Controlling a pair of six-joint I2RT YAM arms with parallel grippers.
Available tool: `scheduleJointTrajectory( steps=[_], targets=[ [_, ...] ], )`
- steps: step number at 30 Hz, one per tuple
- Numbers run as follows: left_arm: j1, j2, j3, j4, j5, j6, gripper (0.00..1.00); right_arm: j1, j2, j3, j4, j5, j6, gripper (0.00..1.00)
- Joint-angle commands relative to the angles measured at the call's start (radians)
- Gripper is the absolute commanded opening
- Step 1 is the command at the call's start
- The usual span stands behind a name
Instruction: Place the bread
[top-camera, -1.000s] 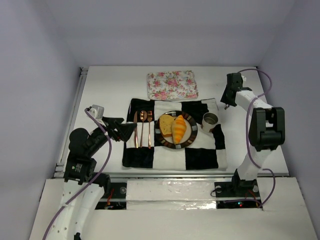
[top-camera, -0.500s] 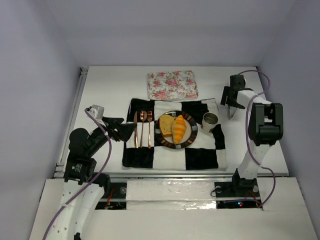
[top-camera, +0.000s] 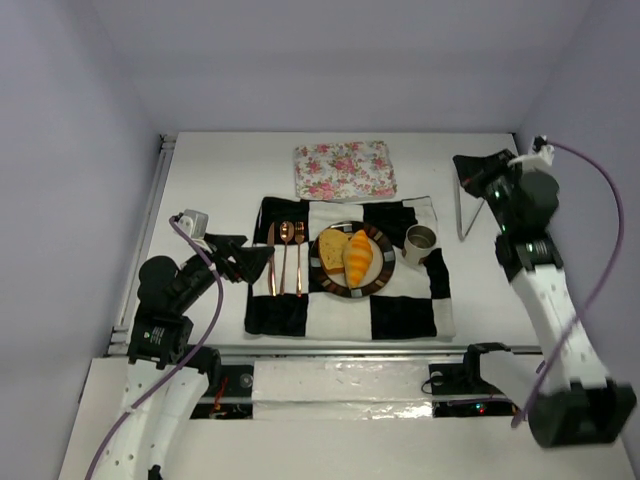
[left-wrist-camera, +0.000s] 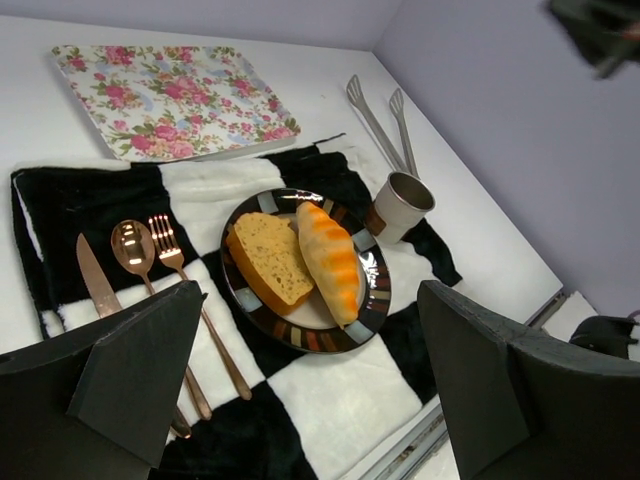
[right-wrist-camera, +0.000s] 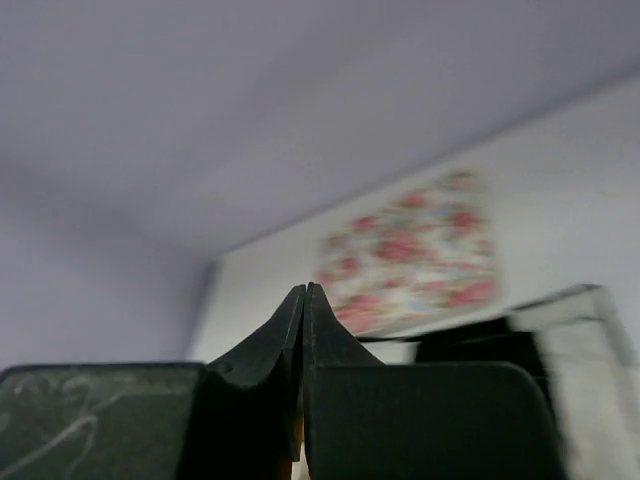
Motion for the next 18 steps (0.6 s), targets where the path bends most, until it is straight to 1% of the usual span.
scheduleJointTrajectory(
  steps=[1,3,4,6,7,10,11,12,13,14,15,18],
  targets=[
    [0.002,0.004,0.013,0.015,-0.015,0.008,0.89,0.087,-0.195,-0.183,0.217,-0.265,0.173,0.0],
    [0.002,0.002,0.022,0.016,-0.023,0.015,0.91,0.126,-0.297,-0.257,0.211,-0.356,0.162,0.0],
    [0.002,0.005,0.025,0.019,-0.021,0.016,0.91,0.15,-0.393,-0.277,0.187,-0.387,0.159,0.0],
    [0.002,0.019,0.04,0.032,-0.023,0.012,0.91,0.15,-0.487,-0.312,0.154,-0.452,0.167,0.0],
    [0.002,0.021,0.043,0.042,-0.011,-0.011,0.91,0.15,-0.578,-0.343,0.113,-0.467,0.167,0.0],
    [0.002,0.027,0.08,0.075,0.015,-0.059,0.91,0.15,-0.691,-0.355,0.006,-0.474,0.158,0.0],
    [0.002,0.032,0.116,0.075,0.019,-0.065,0.91,0.15,-0.735,-0.352,-0.04,-0.474,0.153,0.0],
    [0.002,0.033,0.138,0.075,0.019,-0.068,0.91,0.15,-0.75,-0.349,-0.041,-0.474,0.15,0.0],
    [0.002,0.036,0.163,0.075,0.011,-0.068,0.91,0.15,-0.759,-0.343,-0.092,-0.471,0.144,0.01],
    [0.002,0.042,0.186,0.07,0.005,-0.061,0.91,0.15,-0.77,-0.331,-0.11,-0.471,0.126,0.01],
    [0.002,0.044,0.231,0.061,0.0,-0.056,0.91,0.15,-0.77,-0.326,-0.126,-0.47,0.116,0.02],
    [0.002,0.05,0.305,0.015,-0.014,-0.036,0.91,0.15,-0.762,-0.317,-0.176,-0.471,0.075,0.04]
  ],
)
